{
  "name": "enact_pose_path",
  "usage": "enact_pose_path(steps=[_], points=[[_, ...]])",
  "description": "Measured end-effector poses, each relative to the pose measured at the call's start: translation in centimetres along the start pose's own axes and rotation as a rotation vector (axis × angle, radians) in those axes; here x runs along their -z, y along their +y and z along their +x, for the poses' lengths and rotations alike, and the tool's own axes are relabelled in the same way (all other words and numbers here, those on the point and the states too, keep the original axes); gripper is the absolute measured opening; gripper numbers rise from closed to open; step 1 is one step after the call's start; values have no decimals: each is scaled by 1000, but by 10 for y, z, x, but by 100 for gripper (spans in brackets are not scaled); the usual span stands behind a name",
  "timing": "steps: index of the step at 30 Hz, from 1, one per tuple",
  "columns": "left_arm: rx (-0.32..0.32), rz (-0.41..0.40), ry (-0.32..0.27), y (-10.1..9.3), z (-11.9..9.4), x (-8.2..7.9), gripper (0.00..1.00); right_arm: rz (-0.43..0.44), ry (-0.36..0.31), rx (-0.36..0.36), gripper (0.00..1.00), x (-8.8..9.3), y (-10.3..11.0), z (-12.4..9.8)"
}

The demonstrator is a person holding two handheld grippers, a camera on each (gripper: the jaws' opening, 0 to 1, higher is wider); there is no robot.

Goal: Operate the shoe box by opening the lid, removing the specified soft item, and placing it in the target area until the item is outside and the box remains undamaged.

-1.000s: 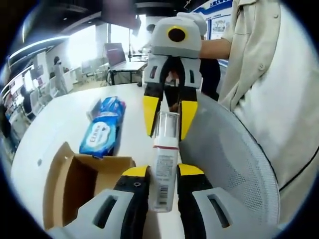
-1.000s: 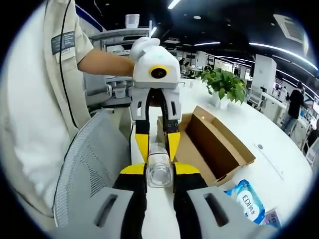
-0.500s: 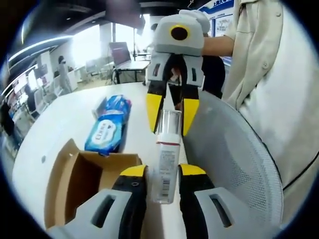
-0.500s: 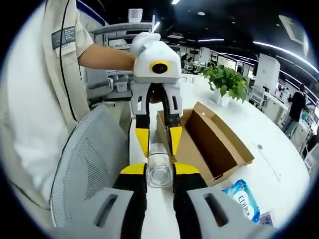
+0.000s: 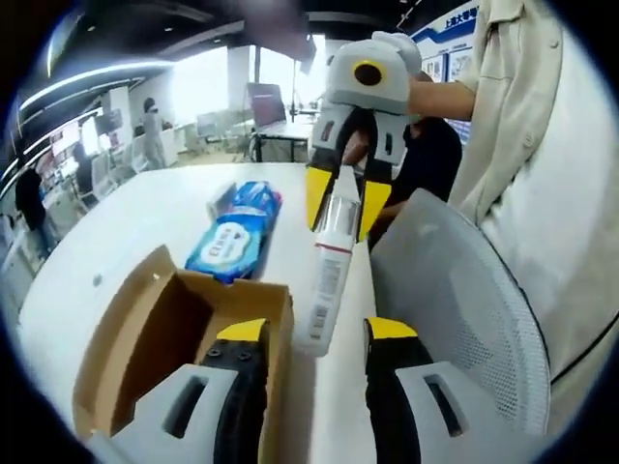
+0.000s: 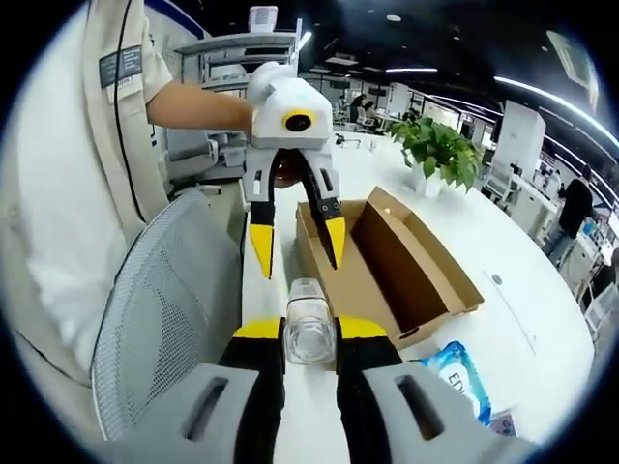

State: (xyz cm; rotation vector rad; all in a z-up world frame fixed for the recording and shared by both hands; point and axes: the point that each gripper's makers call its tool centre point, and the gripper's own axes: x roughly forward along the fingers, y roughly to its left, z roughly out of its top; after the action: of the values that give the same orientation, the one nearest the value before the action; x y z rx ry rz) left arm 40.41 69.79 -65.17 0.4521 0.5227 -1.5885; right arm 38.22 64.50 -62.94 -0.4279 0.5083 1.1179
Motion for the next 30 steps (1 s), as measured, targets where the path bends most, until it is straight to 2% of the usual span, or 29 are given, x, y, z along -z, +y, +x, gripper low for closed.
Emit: enact_pose_path(steps=[3, 10, 12, 20, 24, 30], points=[[-58, -59, -53, 8, -6, -3, 44, 2, 10, 8, 16, 4, -6, -5], [-169, -127, -59, 20, -19, 9, 56, -1, 33, 16, 16, 10, -20, -20], [-200, -150, -79, 21, -24, 10, 58, -7, 45, 22, 16, 13, -27, -26], [-311, -198, -94, 29, -44, 17, 67, -52, 107, 44, 16, 23, -59, -47], [-347, -220, -116, 28, -55, 16, 70, -64, 125, 55, 16, 26, -77, -54], [-385, -233, -104, 27, -64, 24, 75, -87, 164, 66, 16, 33, -102, -60]])
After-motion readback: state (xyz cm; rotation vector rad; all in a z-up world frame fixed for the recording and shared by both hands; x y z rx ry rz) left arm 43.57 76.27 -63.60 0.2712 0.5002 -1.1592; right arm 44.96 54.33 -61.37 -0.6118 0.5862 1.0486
